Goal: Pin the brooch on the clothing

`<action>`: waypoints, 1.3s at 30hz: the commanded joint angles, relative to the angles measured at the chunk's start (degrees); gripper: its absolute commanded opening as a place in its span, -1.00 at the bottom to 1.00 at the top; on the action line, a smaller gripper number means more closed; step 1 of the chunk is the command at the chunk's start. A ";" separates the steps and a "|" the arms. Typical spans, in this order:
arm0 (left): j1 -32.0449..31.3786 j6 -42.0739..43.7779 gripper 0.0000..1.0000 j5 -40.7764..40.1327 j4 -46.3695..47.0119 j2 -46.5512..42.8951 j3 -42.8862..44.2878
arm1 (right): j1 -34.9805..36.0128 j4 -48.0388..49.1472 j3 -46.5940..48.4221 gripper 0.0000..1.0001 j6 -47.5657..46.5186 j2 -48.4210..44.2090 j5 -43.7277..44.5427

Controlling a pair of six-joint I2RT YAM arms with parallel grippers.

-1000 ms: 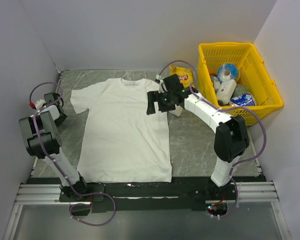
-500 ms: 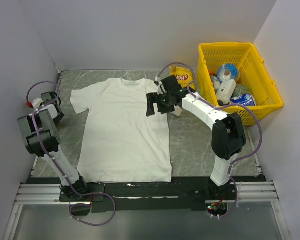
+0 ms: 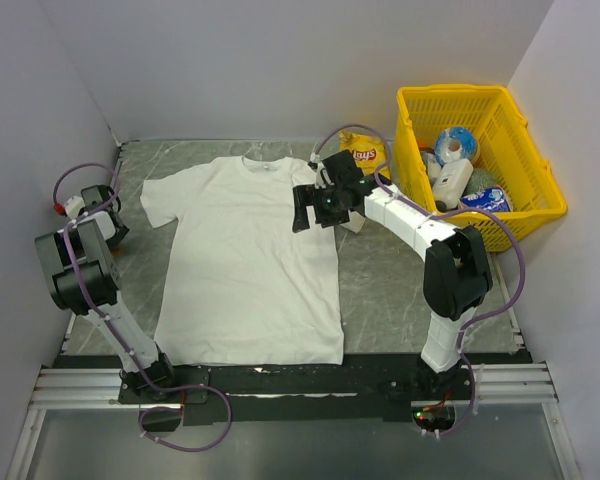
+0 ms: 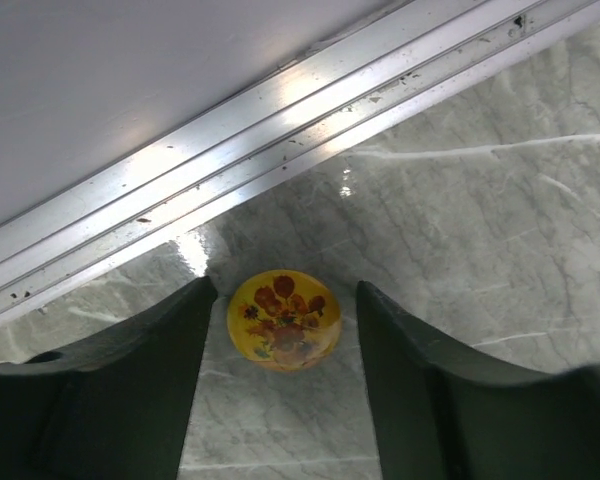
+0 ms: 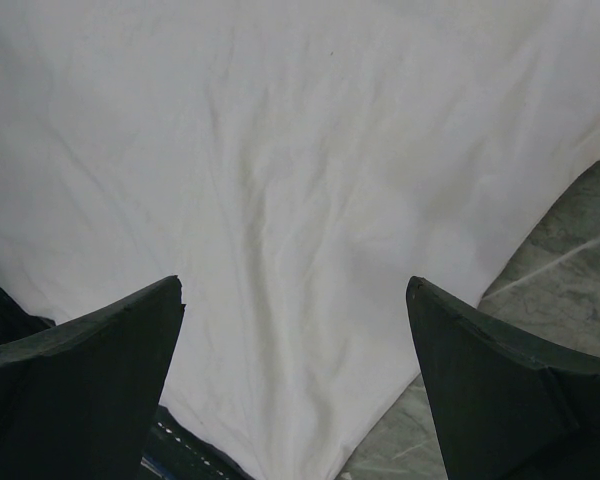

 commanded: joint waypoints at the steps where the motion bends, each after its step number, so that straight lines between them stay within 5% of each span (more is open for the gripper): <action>1: 0.24 -0.50 0.23 4.94 -2.41 0.91 -3.20 | 0.52 1.30 0.69 0.99 -0.07 -2.29 0.07; 12: -0.11 -0.50 -0.31 7.48 -0.74 -1.37 -5.49 | 0.43 1.74 0.34 0.99 0.45 -2.82 -0.37; 20: -3.27 -0.94 -0.33 8.98 -1.35 -4.71 -5.31 | 0.52 1.83 0.25 0.99 0.54 -3.61 -0.28; 30: -4.06 -1.47 0.44 7.75 -3.02 -8.22 -5.75 | 0.60 1.39 -0.10 0.99 0.37 -4.31 -0.11; 39: -7.93 -2.43 0.40 5.65 -4.25 -7.97 -7.86 | 0.78 0.86 0.25 0.99 0.37 -4.22 0.77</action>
